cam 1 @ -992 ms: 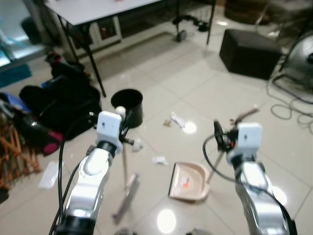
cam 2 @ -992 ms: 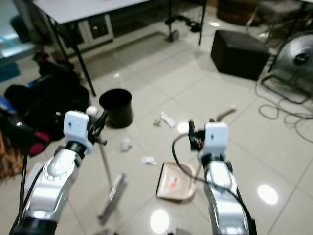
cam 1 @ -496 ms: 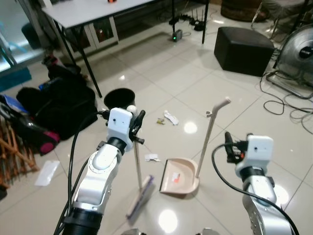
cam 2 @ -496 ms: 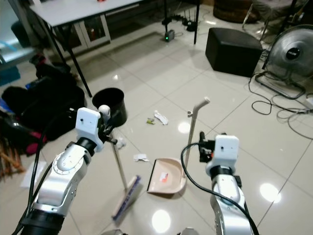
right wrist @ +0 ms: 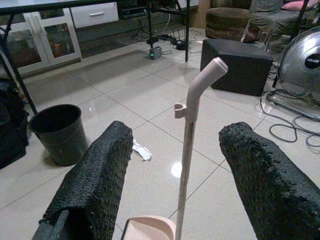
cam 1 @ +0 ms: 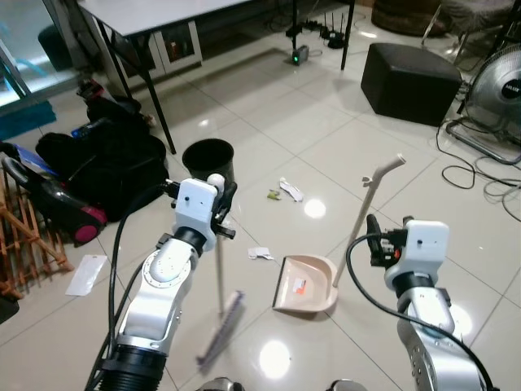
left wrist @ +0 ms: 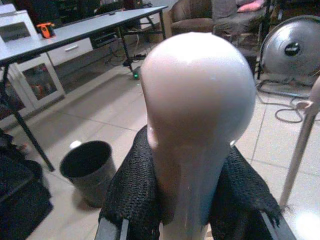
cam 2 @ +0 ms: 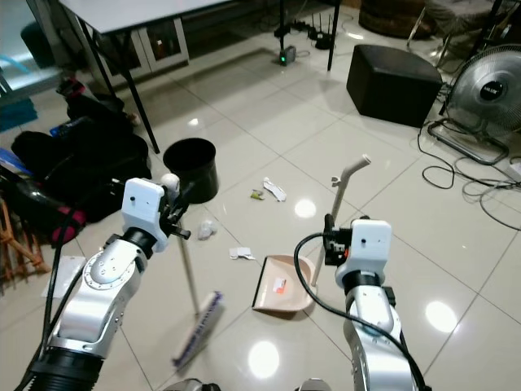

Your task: Sweep floor

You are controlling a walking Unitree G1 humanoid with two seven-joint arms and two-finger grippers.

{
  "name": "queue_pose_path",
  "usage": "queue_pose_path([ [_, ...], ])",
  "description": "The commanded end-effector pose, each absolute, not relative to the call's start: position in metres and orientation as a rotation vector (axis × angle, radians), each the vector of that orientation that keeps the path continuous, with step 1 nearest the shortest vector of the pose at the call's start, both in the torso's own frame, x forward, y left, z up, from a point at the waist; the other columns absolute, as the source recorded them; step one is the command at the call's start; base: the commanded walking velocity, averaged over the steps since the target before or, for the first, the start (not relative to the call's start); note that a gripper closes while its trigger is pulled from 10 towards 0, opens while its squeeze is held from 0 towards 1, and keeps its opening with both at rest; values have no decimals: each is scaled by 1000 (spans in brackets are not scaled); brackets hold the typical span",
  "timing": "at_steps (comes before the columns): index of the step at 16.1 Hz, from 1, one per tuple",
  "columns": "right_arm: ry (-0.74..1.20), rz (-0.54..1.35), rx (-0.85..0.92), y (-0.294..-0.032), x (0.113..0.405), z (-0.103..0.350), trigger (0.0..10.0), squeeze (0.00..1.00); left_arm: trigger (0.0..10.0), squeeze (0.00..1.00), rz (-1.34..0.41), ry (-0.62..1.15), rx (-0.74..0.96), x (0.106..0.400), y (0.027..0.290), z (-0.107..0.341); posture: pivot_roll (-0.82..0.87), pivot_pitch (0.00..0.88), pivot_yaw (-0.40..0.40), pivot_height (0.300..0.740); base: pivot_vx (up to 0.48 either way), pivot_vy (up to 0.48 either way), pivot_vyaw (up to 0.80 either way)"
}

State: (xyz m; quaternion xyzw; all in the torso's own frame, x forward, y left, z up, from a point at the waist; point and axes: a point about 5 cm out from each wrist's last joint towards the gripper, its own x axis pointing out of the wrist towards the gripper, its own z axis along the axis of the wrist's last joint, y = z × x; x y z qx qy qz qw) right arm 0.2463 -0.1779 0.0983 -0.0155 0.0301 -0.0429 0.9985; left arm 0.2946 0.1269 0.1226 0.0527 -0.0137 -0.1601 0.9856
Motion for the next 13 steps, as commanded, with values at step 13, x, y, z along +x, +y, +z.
queue_pose_path([
  [13, 69, -87, 1, -182, 258, 101, 10000, 0, 10000, 0, -321, -67, 132, 305, 127, 134, -66, 64, 92, 740, 0, 382, 0],
])
